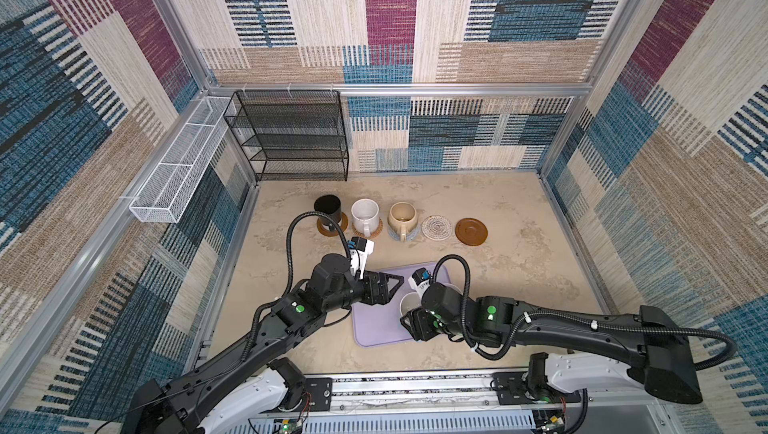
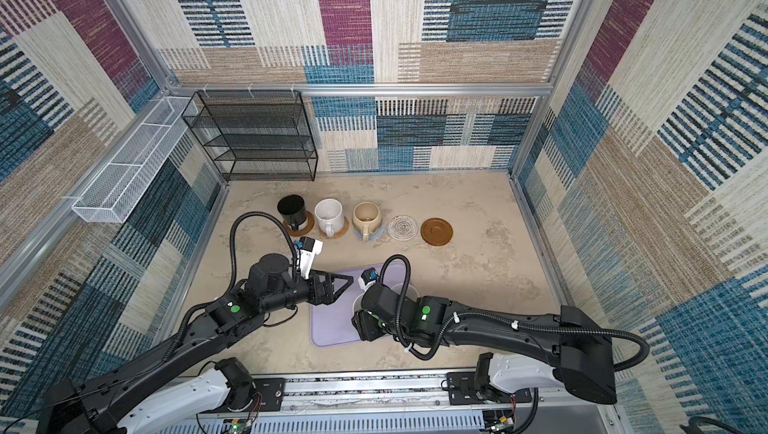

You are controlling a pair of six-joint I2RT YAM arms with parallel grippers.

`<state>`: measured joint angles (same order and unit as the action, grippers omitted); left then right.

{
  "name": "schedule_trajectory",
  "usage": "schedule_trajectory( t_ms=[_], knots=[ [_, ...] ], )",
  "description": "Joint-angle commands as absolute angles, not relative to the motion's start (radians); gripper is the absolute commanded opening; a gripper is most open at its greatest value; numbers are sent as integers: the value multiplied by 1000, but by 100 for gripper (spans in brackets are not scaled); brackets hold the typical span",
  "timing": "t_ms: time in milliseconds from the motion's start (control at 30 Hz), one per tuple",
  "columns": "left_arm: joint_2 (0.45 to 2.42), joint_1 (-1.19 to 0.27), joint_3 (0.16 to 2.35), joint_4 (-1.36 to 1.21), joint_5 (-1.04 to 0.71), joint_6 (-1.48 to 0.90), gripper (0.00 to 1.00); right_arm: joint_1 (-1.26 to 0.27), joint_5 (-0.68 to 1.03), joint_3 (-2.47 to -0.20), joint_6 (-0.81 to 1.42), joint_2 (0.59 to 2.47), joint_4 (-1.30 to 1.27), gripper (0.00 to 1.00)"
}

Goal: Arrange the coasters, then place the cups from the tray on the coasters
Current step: 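Lower the right gripper onto the light blue mug's handle on the tray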

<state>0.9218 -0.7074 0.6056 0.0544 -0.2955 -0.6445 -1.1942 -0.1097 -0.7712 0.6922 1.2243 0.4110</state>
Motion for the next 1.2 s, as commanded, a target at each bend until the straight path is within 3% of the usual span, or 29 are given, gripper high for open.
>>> schedule_trajectory(
  t_ms=[0,367,600,867,1167],
  knots=[
    [917,-701,602,-2,-338,-645,92,-1204,-153,-768,716,1212,410,65],
    [913,-693,601,10,-343,-635,92,-1203,-230,-838,704,1203,482,65],
    [917,-623,569,-50,-543,-627,91,-1250,-203,-788,788,1164,520,62],
    [936,-609,568,-61,-556,-634,91,-1268,-214,-773,771,1260,441,60],
    [944,-604,569,-52,-534,-641,92,-1270,-352,-810,793,1417,428,40]
  ],
)
